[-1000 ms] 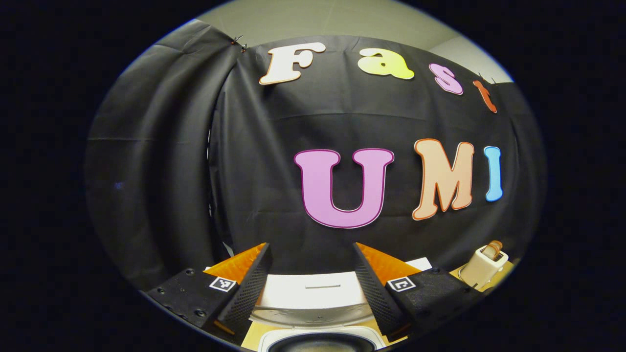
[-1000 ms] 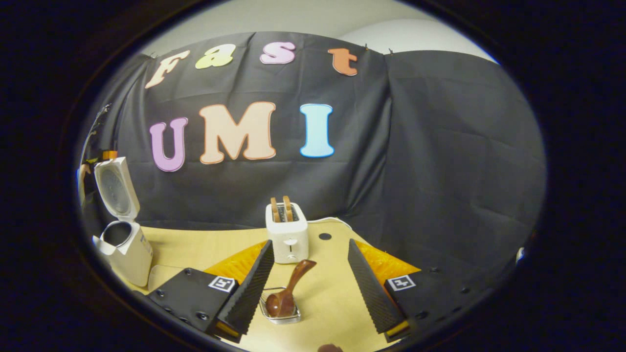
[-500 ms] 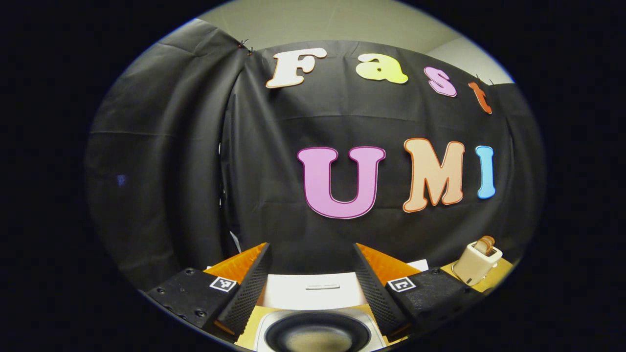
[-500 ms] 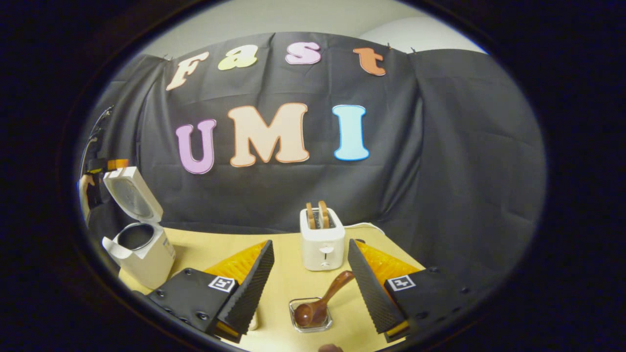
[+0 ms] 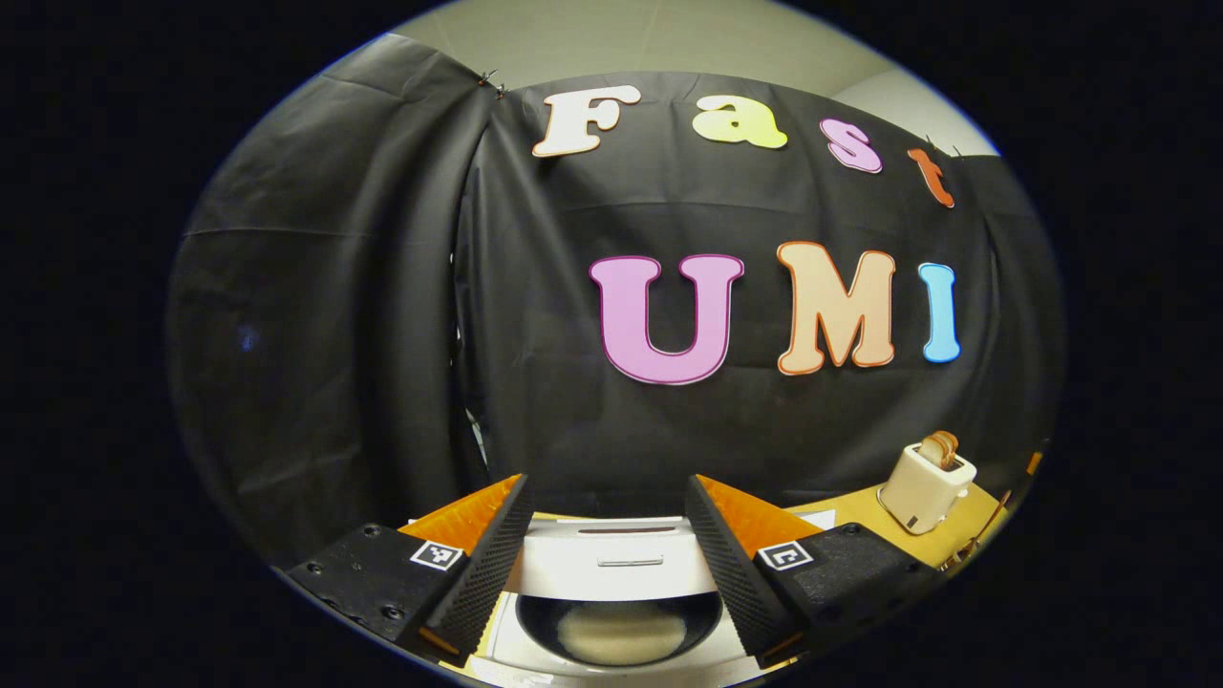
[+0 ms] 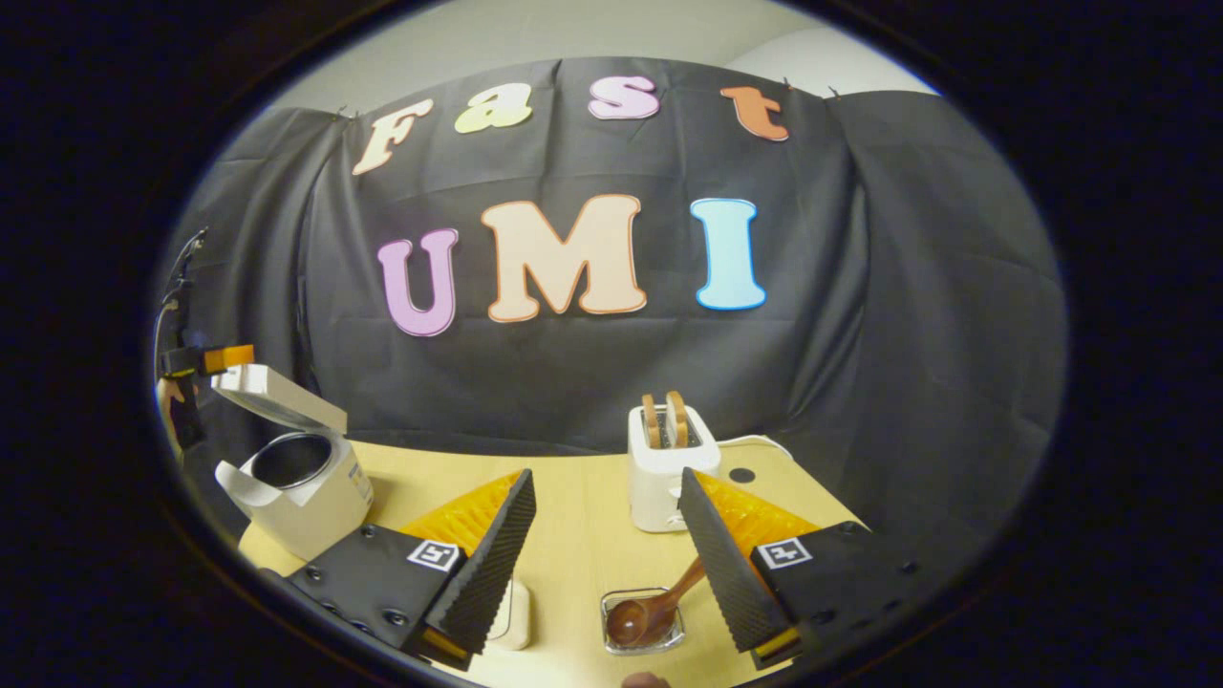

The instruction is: Close the left gripper, press the button to open the rice cooker; take a wooden spoon from the chopstick holder with the right hand, scoop a spoonful of rice and pour it into the rice cooker, then put the wooden spoon back into the chopstick holder.

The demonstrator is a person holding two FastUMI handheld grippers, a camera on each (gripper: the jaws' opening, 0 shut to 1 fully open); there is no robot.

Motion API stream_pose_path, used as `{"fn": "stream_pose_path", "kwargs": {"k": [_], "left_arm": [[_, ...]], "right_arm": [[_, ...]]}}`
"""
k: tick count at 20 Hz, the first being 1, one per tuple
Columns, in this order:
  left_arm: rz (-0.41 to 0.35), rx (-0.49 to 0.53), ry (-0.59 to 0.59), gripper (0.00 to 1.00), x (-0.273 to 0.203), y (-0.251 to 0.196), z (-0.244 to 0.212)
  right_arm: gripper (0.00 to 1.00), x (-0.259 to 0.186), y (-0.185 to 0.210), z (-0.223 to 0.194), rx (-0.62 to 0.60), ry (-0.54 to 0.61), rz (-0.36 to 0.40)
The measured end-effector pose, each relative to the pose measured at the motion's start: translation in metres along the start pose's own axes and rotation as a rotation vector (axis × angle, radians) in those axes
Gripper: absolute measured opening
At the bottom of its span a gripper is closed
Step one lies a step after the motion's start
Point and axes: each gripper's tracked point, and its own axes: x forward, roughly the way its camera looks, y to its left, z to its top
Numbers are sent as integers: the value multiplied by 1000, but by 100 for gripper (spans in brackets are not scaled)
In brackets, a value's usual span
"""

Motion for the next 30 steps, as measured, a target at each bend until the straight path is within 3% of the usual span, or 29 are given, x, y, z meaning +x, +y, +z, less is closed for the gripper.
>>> {"fn": "stream_pose_path", "kwargs": {"k": [12, 16, 21, 30], "left_arm": [[-8, -61, 209, 95, -44, -2, -108], [-9, -19, 227, 96, -45, -4, -119], [-8, -37, 294, 97, -49, -6, -145], [-28, -27, 327, 98, -50, -6, -152]], "right_arm": [[97, -2, 30, -2, -25, 13, 81], [97, -3, 32, -3, -22, 19, 82], [97, -1, 35, -4, -28, 27, 83], [98, 4, 49, -10, -25, 43, 93]]}}
